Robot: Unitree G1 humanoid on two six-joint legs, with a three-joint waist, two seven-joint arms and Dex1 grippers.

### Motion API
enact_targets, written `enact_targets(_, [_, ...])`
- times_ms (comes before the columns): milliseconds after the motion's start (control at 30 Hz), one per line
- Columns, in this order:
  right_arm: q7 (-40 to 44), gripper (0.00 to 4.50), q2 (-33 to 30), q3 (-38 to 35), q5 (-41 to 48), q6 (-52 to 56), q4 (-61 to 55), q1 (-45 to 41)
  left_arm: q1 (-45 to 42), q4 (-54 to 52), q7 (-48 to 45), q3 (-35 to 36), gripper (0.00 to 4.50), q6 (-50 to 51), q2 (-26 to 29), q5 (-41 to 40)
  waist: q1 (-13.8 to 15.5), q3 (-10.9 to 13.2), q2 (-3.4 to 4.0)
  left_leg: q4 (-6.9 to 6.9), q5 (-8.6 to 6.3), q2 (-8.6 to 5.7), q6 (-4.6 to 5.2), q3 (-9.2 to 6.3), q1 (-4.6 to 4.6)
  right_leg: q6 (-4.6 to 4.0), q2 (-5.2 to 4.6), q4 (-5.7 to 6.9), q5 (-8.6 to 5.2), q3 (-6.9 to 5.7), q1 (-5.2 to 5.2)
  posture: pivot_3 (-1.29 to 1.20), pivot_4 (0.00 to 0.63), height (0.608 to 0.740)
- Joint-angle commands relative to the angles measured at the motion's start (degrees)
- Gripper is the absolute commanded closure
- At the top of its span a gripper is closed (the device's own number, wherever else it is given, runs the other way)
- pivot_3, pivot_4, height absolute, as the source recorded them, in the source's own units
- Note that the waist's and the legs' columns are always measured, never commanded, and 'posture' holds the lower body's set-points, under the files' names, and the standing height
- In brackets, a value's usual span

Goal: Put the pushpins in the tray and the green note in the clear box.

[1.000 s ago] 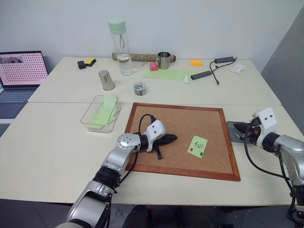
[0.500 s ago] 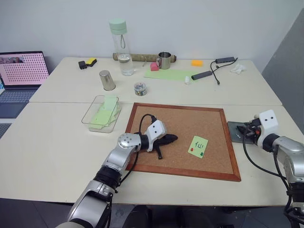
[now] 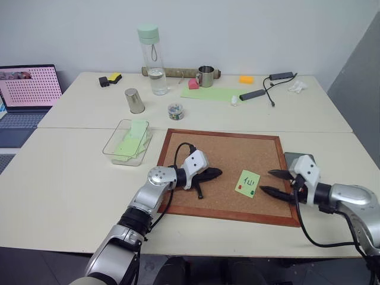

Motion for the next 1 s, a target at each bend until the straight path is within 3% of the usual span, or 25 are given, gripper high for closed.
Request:
enact_targets(33, [0.82, 1.39, 0.82, 2.3, -0.58, -1.51, -1.03, -0.69, 0.77, 1.76, 0.11, -0.95, 4.5, 0.78, -0.2, 1.51, 0.01, 0.02, -0.02, -0.01, 0.0, 0.0, 0.0, -0.03, 0.07, 0.01, 0.0, -0.02, -0.01, -0.03, 0.09, 0.0, 0.15, 0.74])
enact_targets(267, [1.47, 1.39, 2.46, 5.26, -2.42, -3.62, 3.19, -2.28, 0.51, 1.87, -0.02, -0.62, 4.5, 1.01, -0.05, 1.62, -0.07, 0.04, -0.05, -0.11, -0.01, 0.0, 0.0, -0.08, 0.49, 0.07, 0.0, -0.19, -0.05, -0.05, 0.53, 0.0, 0.15, 0.74])
enact_targets(367, [1.6, 1.81, 3.13, 5.65, -2.91, -4.8, 4.94, -2.47, 0.4, 2.0, -0.06, -0.58, 4.5, 1.04, -0.01, 1.64, -0.07, 0.04, -0.05, -0.11, -0.01, 0.0, 0.0, -0.09, 0.48, 0.07, 0.0, -0.19, -0.05, -0.05, 0.52, 0.0, 0.15, 0.74])
enact_targets(800, [2.98, 4.46, 3.59, 4.75, -2.06, -6.51, 5.2, -0.67, 0.71, 1.56, -0.18, -0.53, 4.5, 1.47, 0.36, 1.67, -0.08, 0.04, -0.05, -0.11, -0.01, 0.0, 0.0, -0.09, 0.48, 0.07, 0.0, -0.2, -0.05, -0.05, 0.53, 0.0, 0.15, 0.74])
enact_targets(1000, [3.21, 4.46, 3.79, 3.5, -0.34, -6.57, 2.85, -0.31, 0.83, 2.21, 0.93, -0.46, 4.5, 1.38, 0.12, 2.08, -0.08, 0.04, -0.04, -0.12, -0.01, 0.0, 0.0, -0.1, 0.48, 0.07, 0.0, -0.2, -0.05, -0.05, 0.53, 0.0, 0.15, 0.74])
